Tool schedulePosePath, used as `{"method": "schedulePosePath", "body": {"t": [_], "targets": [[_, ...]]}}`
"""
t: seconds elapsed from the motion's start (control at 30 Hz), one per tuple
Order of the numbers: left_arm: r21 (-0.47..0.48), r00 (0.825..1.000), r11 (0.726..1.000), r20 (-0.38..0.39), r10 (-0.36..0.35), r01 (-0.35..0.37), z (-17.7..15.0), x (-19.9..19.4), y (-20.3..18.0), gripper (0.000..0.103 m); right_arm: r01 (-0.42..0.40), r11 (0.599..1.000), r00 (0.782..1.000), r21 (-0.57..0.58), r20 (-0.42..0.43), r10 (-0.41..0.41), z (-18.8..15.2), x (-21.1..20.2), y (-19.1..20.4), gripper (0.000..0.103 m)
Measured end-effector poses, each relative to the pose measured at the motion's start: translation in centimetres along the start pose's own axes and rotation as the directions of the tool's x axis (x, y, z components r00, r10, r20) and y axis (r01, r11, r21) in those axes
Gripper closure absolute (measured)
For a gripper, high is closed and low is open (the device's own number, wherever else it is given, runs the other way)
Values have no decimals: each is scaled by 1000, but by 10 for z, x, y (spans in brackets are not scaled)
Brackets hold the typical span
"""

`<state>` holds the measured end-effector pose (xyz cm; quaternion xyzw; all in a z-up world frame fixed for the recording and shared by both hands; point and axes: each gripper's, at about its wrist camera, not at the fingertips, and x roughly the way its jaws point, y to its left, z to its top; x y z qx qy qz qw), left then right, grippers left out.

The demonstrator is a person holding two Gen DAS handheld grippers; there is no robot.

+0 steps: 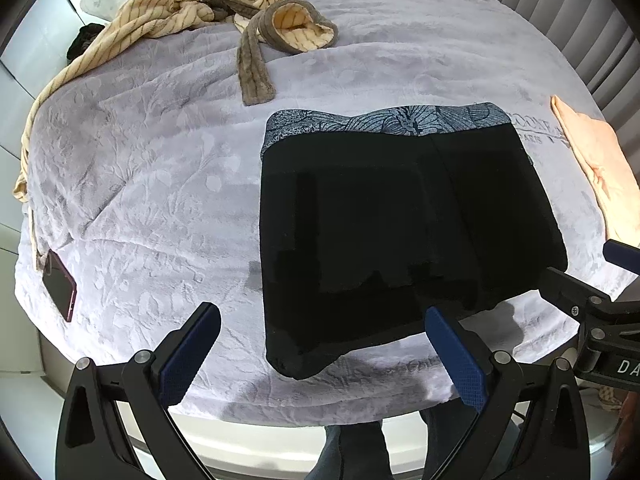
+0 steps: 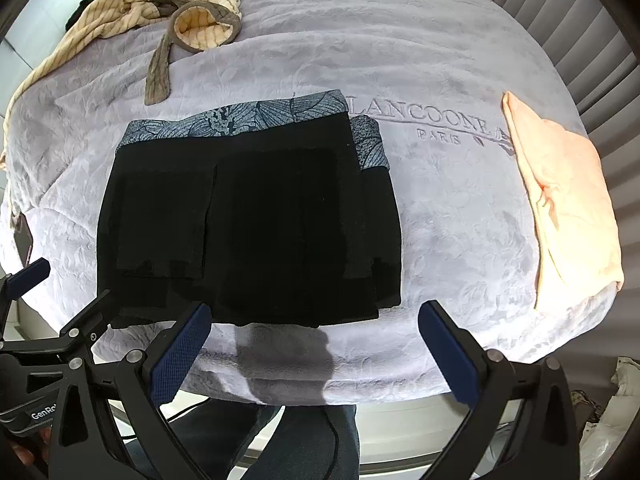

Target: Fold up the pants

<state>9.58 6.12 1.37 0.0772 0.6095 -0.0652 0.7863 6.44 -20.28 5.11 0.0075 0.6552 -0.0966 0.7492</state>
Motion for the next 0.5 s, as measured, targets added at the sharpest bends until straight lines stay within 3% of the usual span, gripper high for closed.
{"method": "schedulePosePath", "body": {"t": [0.5], "targets": [[-3,999,1000,13,-31,31,6,3,1,0,-4,1000,1000,-3,-10,4,2,5,0,0]]}}
